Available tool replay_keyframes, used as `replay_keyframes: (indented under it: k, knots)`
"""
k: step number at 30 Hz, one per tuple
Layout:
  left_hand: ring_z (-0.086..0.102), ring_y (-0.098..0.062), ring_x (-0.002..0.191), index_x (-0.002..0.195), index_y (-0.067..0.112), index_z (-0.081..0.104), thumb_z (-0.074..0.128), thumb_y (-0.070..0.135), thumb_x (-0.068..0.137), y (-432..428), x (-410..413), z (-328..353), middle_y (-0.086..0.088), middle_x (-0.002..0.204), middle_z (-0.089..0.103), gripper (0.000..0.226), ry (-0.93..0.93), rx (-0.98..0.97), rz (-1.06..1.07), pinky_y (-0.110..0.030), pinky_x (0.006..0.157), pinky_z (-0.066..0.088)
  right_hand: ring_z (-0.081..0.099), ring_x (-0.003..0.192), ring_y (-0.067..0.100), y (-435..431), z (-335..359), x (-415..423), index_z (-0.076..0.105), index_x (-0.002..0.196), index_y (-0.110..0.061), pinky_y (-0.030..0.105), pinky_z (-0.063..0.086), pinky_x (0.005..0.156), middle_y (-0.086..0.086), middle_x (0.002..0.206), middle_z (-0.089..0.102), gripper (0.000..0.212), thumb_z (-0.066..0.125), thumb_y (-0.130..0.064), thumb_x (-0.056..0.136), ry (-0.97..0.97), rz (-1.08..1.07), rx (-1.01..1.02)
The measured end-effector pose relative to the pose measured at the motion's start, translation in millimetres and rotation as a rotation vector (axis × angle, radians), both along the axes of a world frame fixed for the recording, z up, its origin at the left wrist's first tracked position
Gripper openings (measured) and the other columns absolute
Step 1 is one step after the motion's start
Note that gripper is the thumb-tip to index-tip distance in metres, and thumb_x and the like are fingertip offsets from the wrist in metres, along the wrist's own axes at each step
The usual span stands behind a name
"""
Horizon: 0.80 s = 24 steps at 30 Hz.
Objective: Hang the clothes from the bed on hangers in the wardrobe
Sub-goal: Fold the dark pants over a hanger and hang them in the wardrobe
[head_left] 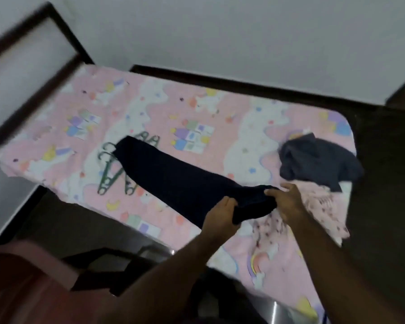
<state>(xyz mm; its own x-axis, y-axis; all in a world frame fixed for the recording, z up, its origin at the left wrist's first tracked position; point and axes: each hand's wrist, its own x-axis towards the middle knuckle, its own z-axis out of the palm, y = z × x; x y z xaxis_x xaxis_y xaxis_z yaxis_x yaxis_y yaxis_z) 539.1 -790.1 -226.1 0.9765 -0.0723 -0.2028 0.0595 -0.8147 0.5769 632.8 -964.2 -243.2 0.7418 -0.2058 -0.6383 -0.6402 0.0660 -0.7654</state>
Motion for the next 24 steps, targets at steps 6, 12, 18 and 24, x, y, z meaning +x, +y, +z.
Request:
replay_keyframes:
  k: [6, 12, 18, 24]
  knots:
    - [0.056, -0.025, 0.078, 0.098, 0.007, 0.058, 0.074, 0.021, 0.068, -43.1, -26.8, -56.0, -0.008, 0.095, 0.057, 0.036, 0.029, -0.059, -0.102, -0.031, 0.060, 0.041, 0.065, 0.095, 0.028, -50.2, -55.5, -32.9, 0.051, 0.114, -0.010, 0.041, 0.057, 0.084, 0.015, 0.110, 0.064, 0.047, 0.074, 0.004, 0.077, 0.012, -0.149, -0.019]
    - [0.049, -0.029, 0.116, 0.135, 0.009, 0.047, 0.072, 0.030, 0.083, -73.9, -49.0, -149.7, -0.011, 0.130, 0.048, 0.061, 0.312, -0.061, -0.444, -0.041, 0.095, 0.042, 0.068, 0.103, 0.035, -65.7, -166.8, -101.8, 0.051, 0.129, -0.004, 0.040, 0.059, 0.076, 0.017, 0.115, 0.068, 0.061, 0.081, -0.013, 0.077, 0.252, -0.335, 0.162]
    - [0.044, -0.033, 0.126, 0.136, 0.006, 0.049, 0.071, 0.021, 0.085, -0.8, -37.1, -212.8, -0.017, 0.135, 0.049, 0.059, 0.378, -0.025, -0.311, -0.036, 0.105, 0.032, 0.064, 0.097, 0.023, -72.2, -224.2, -119.0, 0.045, 0.127, -0.006, 0.033, 0.056, 0.081, 0.012, 0.116, 0.062, 0.054, 0.071, 0.001, 0.081, 0.252, -0.276, -0.257]
    - [0.047, -0.040, 0.115, 0.139, 0.010, 0.049, 0.075, 0.020, 0.079, 93.9, 0.9, -260.7, -0.019, 0.129, 0.049, 0.066, 0.314, 0.345, -0.342, -0.048, 0.092, 0.041, 0.057, 0.116, 0.022, -57.2, -236.3, -136.8, 0.038, 0.138, -0.009, 0.036, 0.047, 0.102, 0.008, 0.130, 0.056, 0.063, 0.072, -0.012, 0.086, 0.269, -0.219, -0.436]
